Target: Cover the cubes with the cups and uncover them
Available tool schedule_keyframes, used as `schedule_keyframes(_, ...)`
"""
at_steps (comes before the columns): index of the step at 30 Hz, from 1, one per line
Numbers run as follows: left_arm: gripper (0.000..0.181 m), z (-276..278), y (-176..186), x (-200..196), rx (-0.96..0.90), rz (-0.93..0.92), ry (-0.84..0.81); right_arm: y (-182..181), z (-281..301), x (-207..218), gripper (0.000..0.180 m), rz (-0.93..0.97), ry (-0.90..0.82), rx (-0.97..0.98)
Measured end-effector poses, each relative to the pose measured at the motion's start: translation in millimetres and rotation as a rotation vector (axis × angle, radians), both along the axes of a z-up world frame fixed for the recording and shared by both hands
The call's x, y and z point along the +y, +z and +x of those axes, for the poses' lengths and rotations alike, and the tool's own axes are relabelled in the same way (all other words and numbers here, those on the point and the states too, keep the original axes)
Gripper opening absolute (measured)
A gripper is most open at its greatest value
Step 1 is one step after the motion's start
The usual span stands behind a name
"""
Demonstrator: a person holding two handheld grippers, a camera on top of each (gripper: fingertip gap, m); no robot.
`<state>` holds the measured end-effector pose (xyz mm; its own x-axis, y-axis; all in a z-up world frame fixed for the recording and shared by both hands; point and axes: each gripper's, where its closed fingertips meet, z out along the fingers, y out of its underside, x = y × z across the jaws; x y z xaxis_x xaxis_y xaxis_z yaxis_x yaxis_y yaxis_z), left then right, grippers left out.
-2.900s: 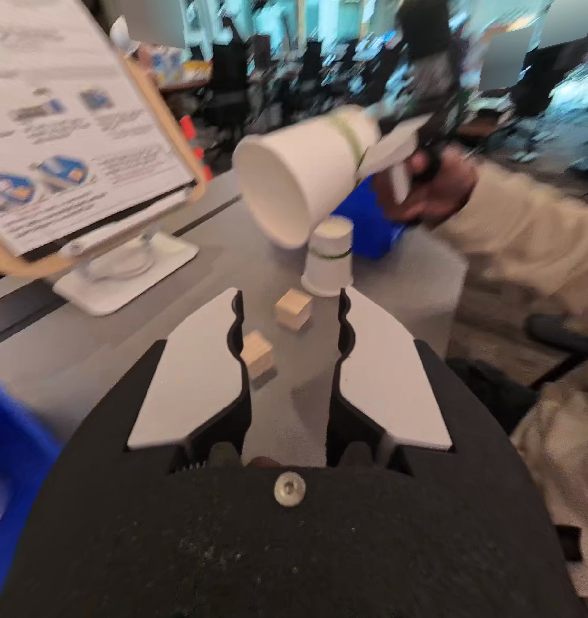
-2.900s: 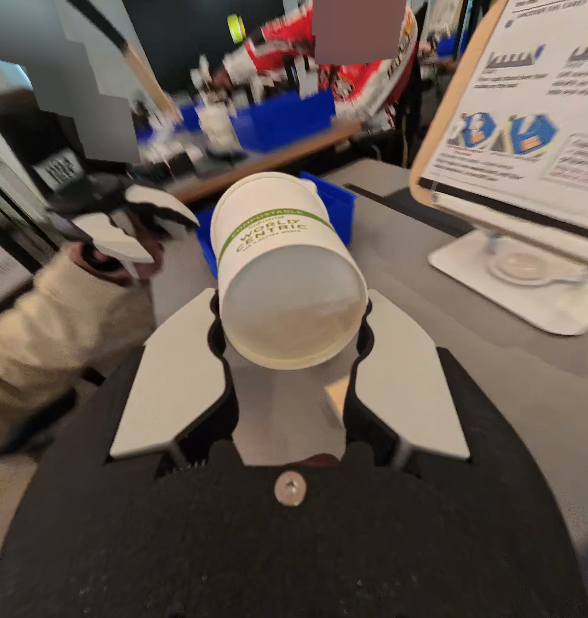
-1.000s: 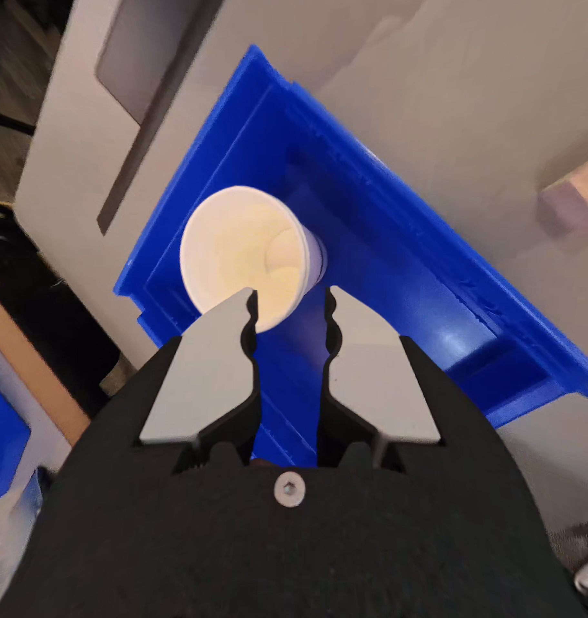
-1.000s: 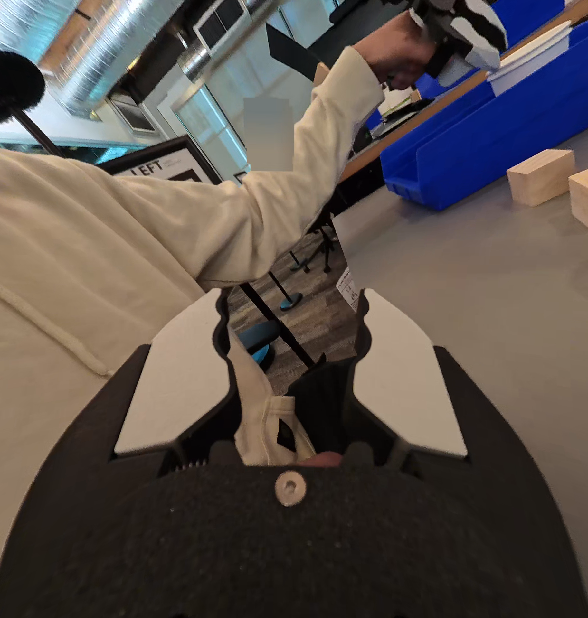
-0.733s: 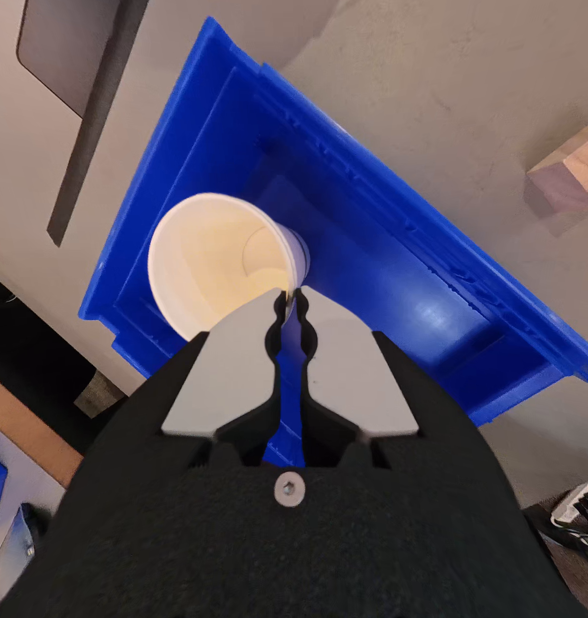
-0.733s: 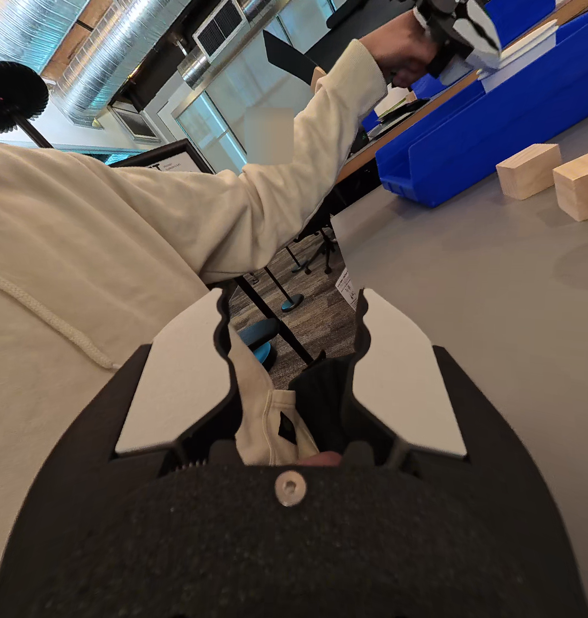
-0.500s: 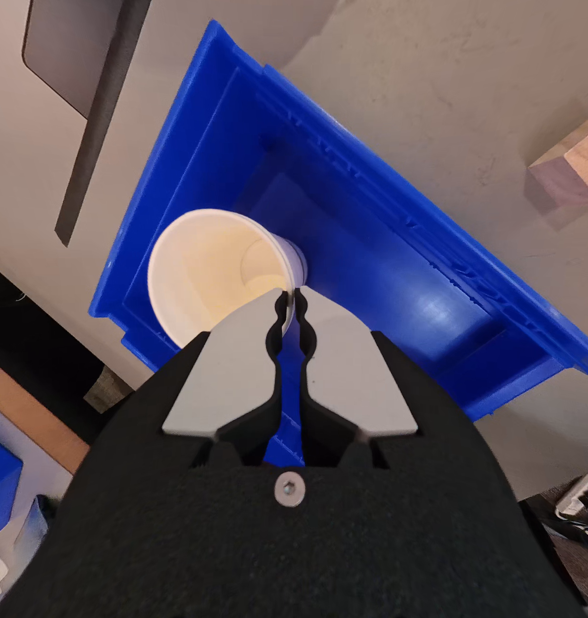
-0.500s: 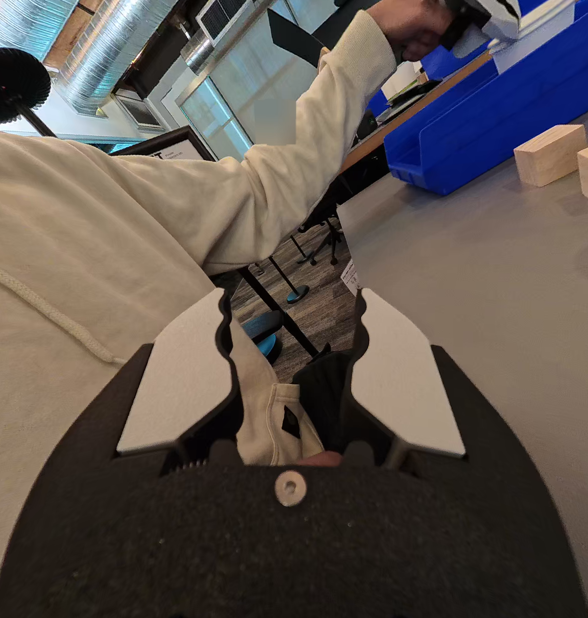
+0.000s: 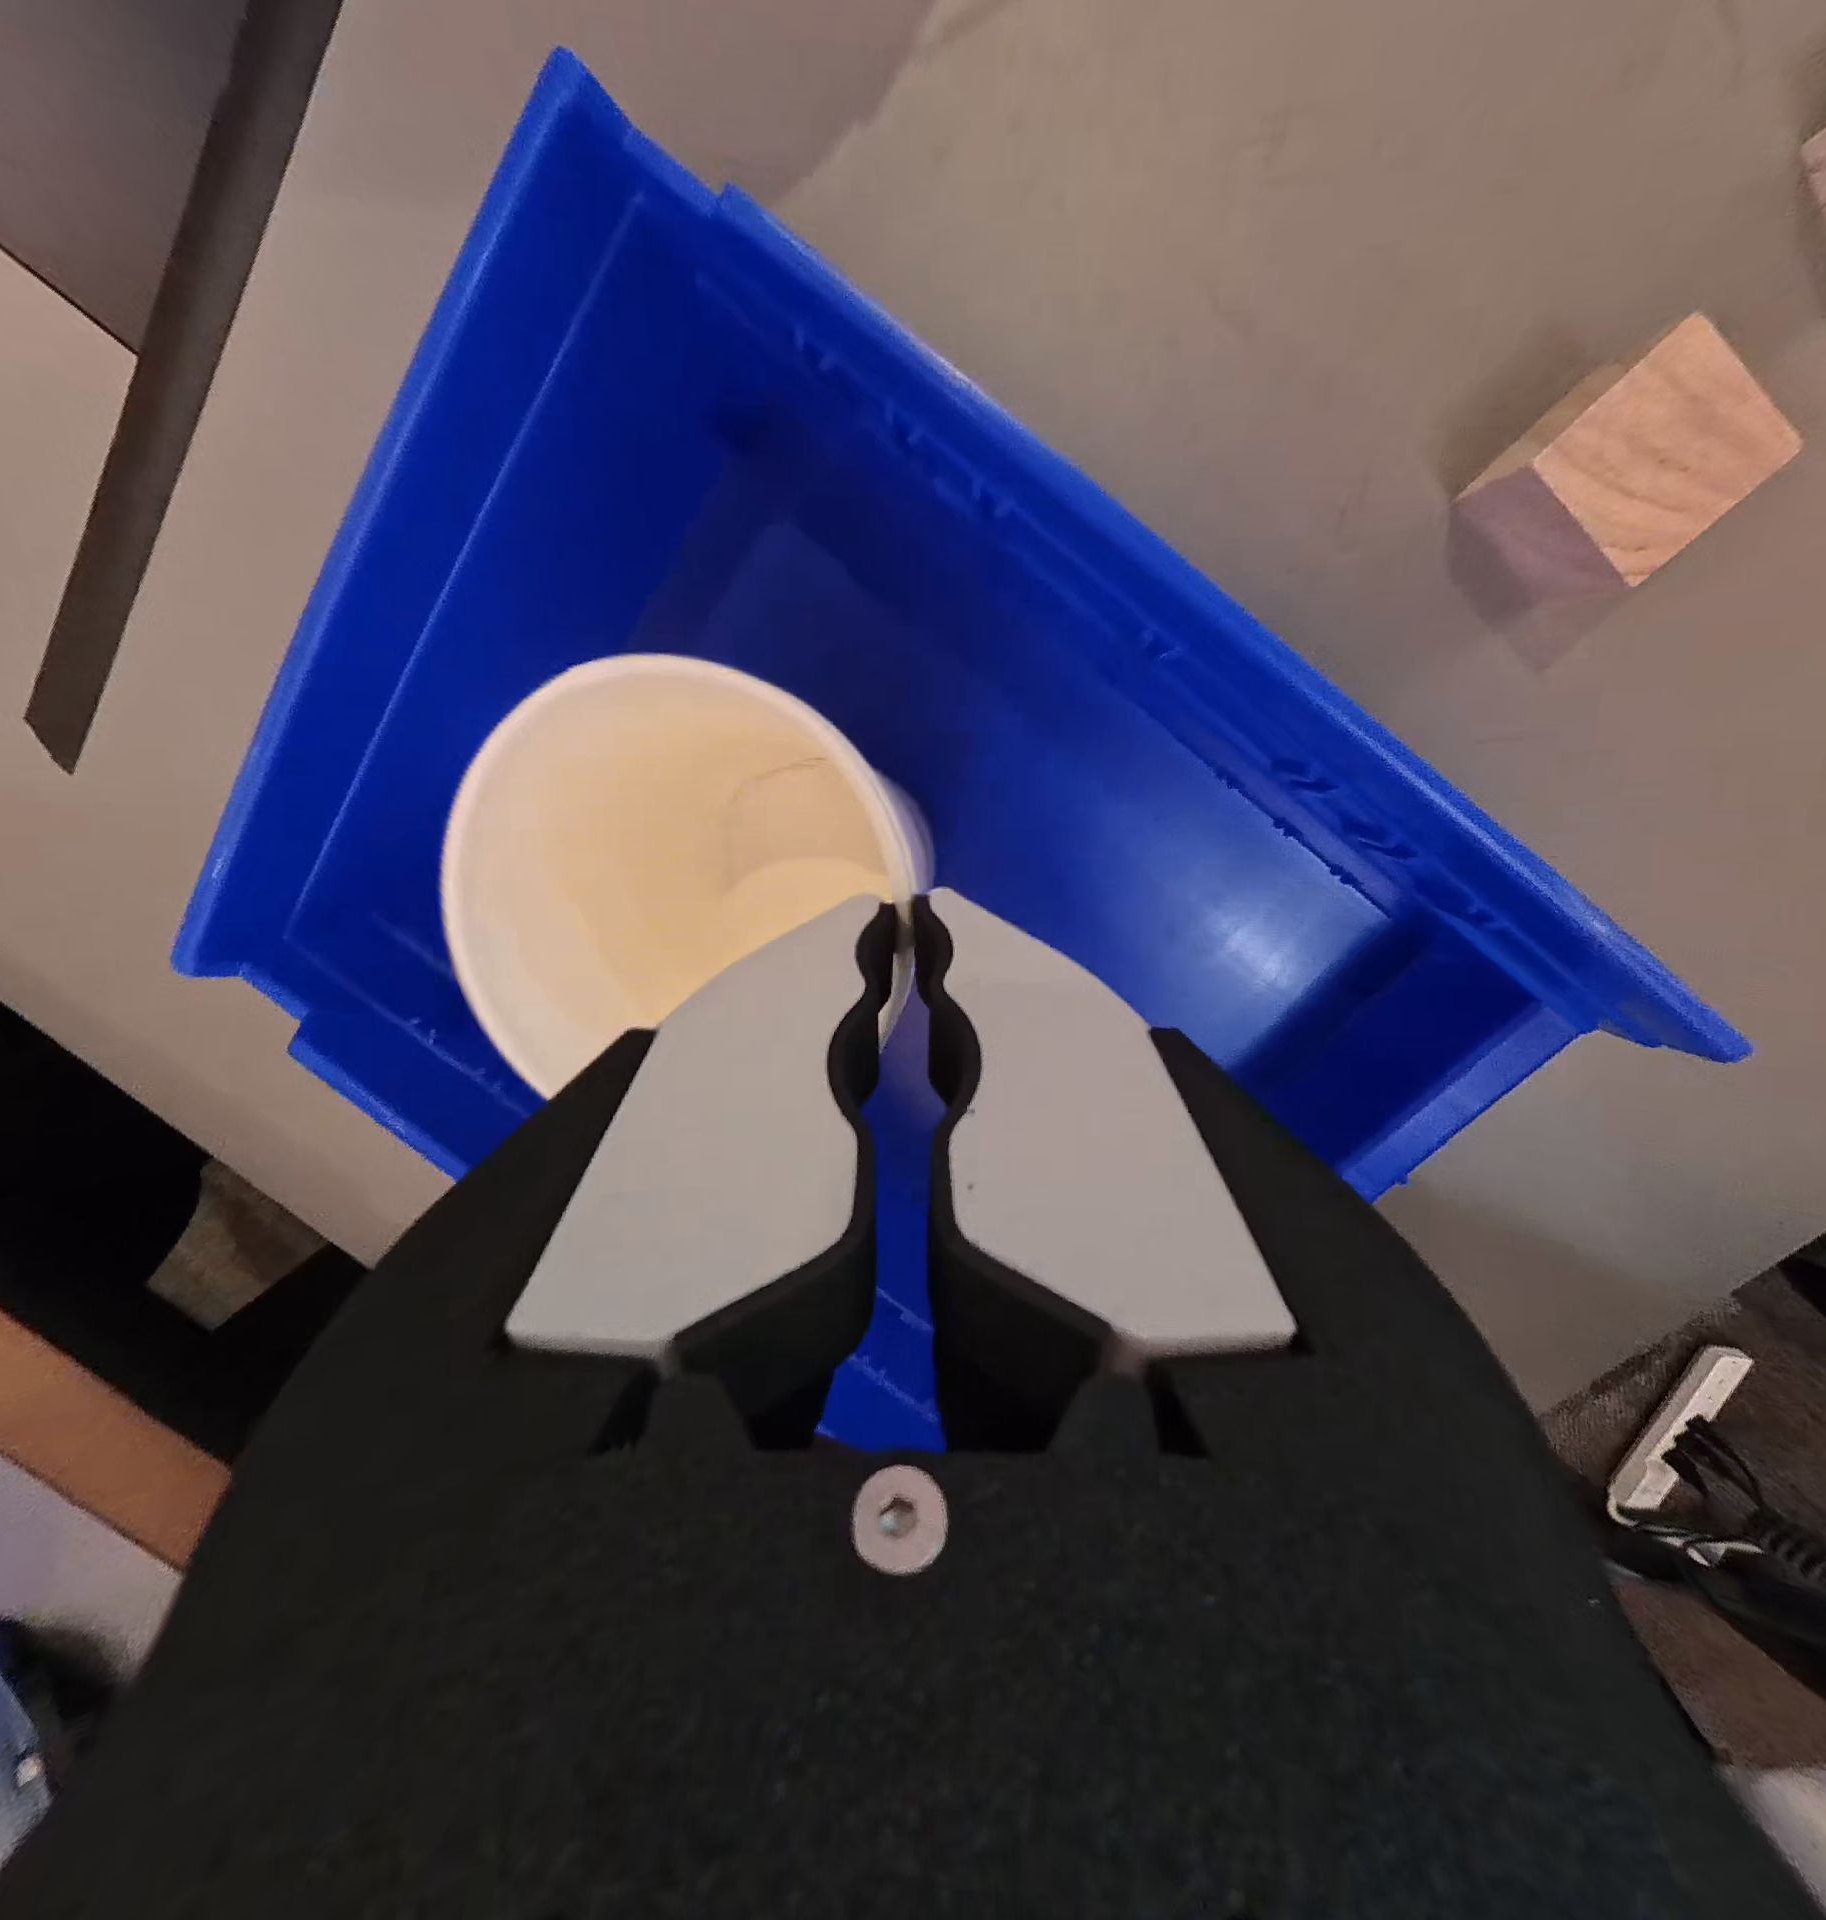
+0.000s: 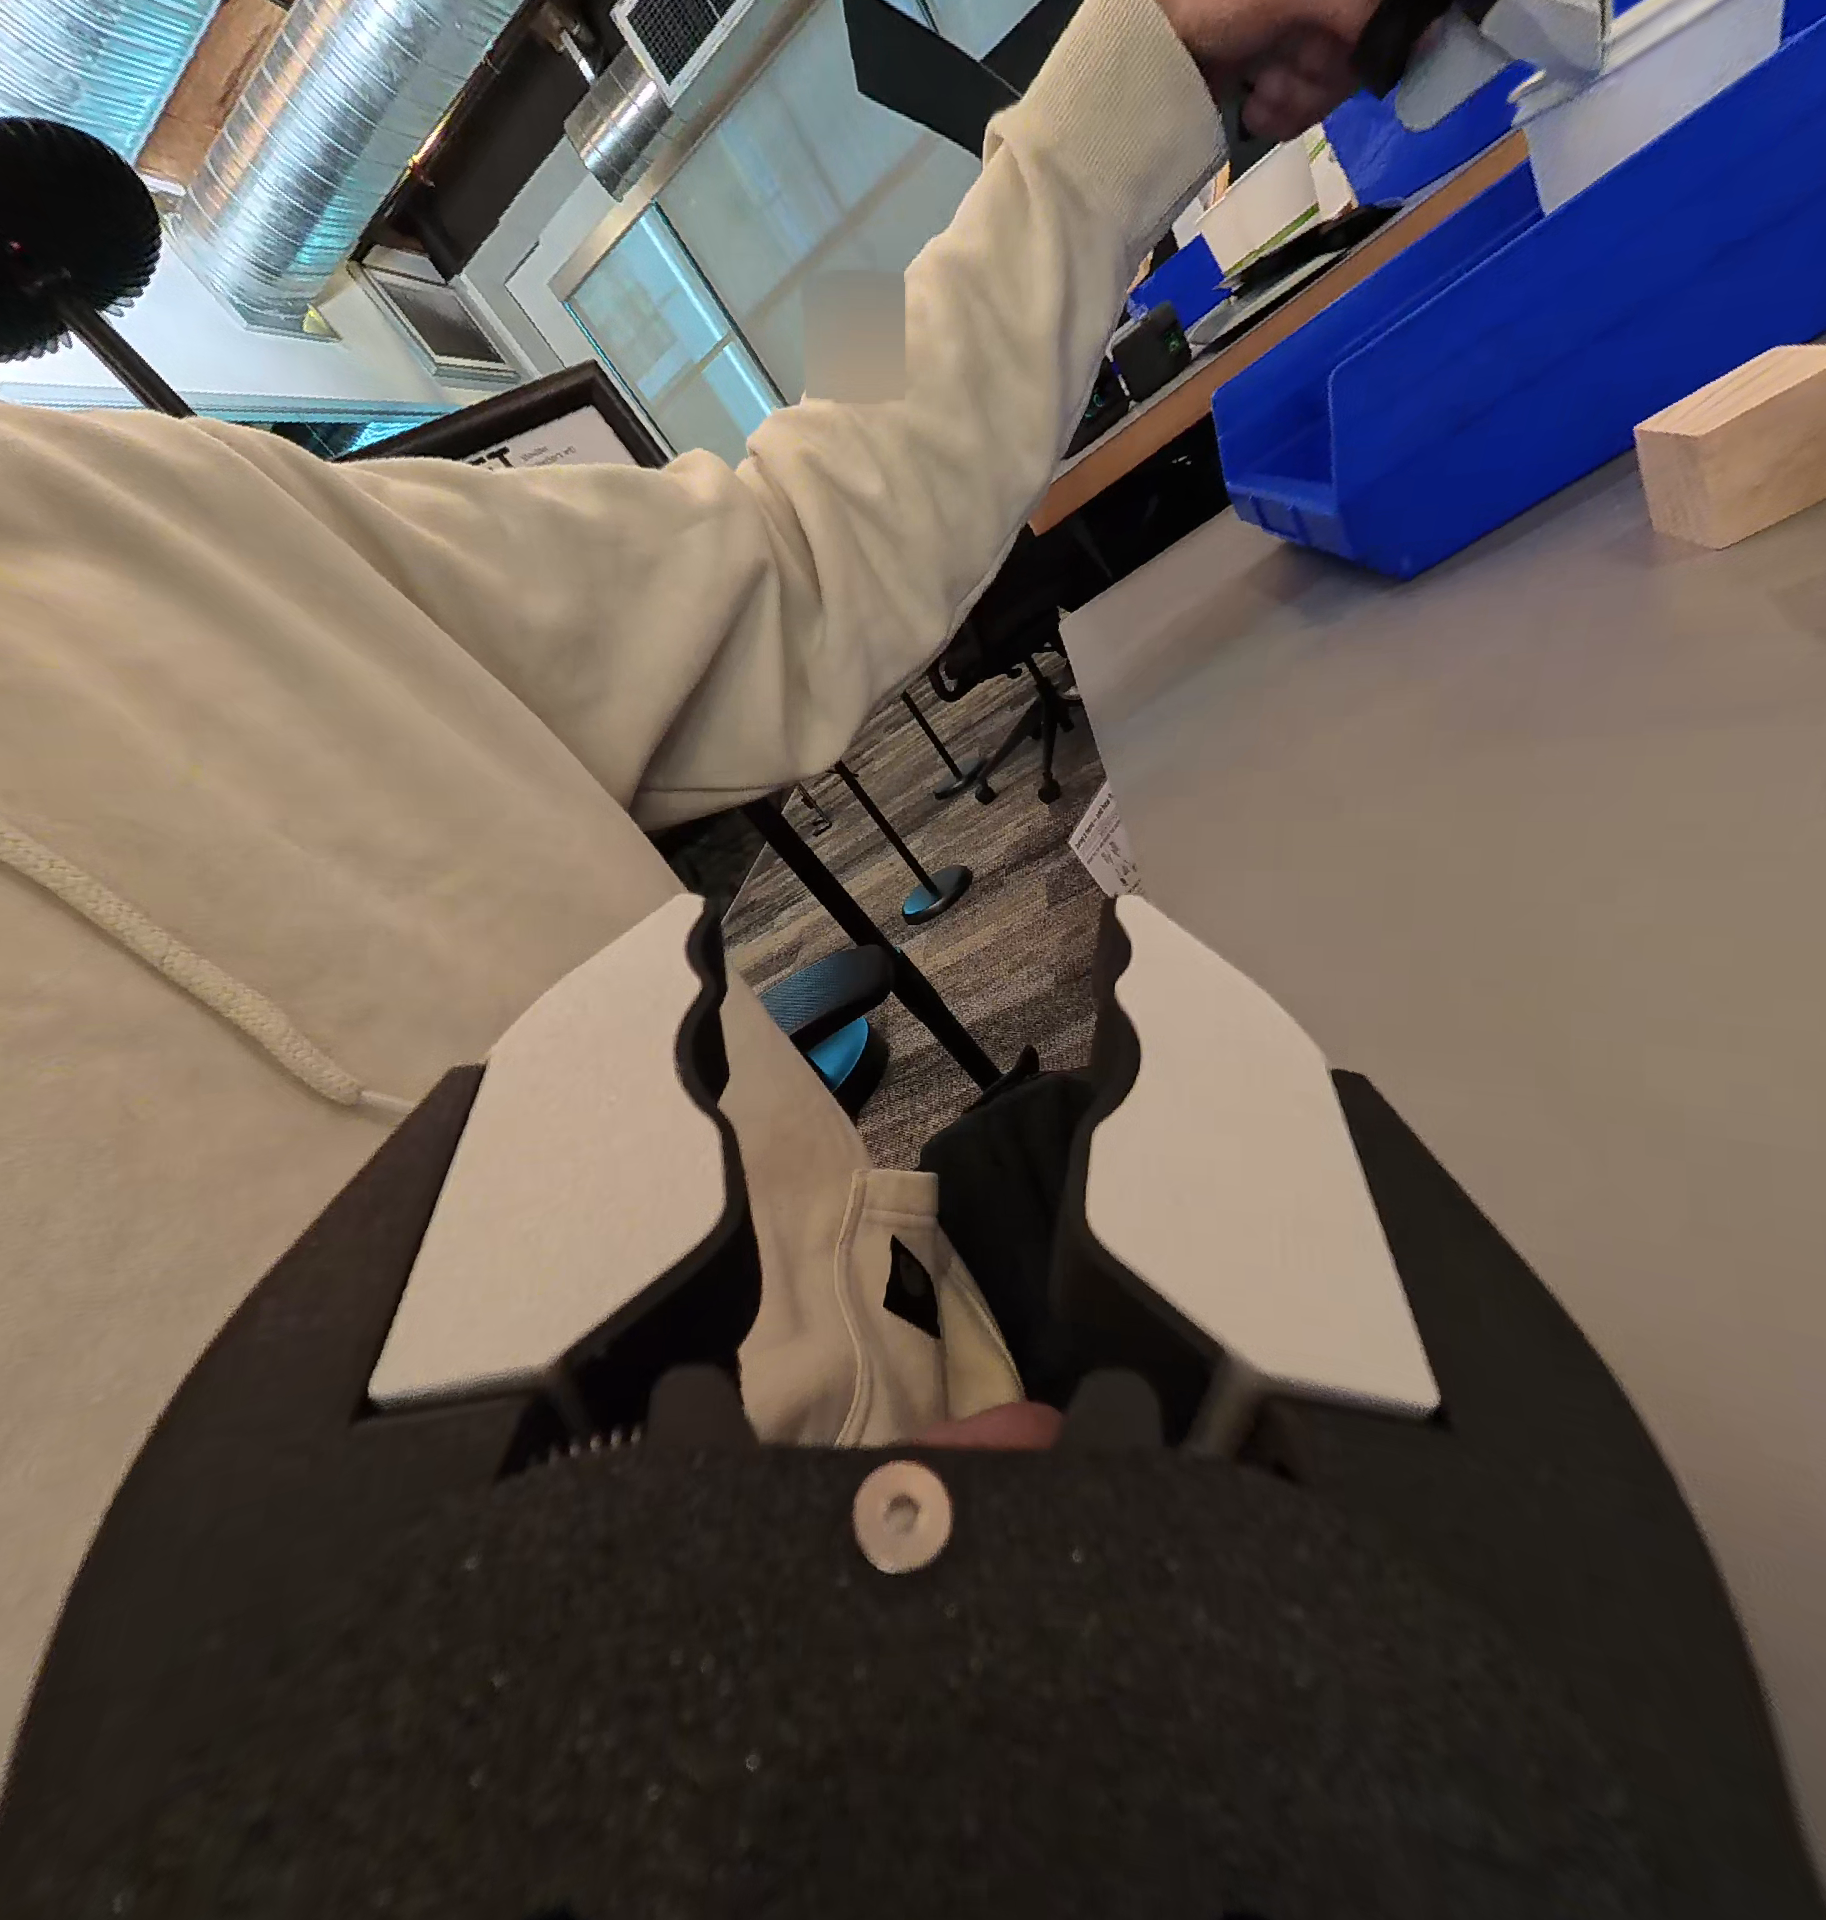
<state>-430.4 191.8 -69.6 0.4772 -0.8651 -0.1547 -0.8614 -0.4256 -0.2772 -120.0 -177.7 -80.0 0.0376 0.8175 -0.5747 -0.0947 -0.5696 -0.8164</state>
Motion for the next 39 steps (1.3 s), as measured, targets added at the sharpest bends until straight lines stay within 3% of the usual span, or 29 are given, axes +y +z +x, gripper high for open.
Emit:
schedule_keyframes(8,0.003,-4,19,-4,-0.084,-0.025,0.018,-1,-1,-1,0.066,0.001,0.013,-0.008)
schedule_keyframes(17,0.003,6,70,-11,-0.148,0.059,-0.032,1,-1,3,0.065,0.007,0.007,-0.013)
schedule_keyframes(25,0.003,36,140,-40,-0.304,0.207,-0.154,16,18,59,0.066,0.057,-0.192,-0.019)
schedule_keyframes(30,0.003,88,182,-74,-0.532,0.284,-0.301,58,13,122,0.074,0.099,-0.385,0.126)
schedule_keyframes(34,0.003,147,213,-112,-0.793,0.329,-0.440,115,-18,162,0.081,0.148,-0.434,0.277)
schedule_keyframes(39,0.003,200,229,-158,-1.054,0.313,-0.560,155,-38,202,0.090,0.156,-0.471,0.389)
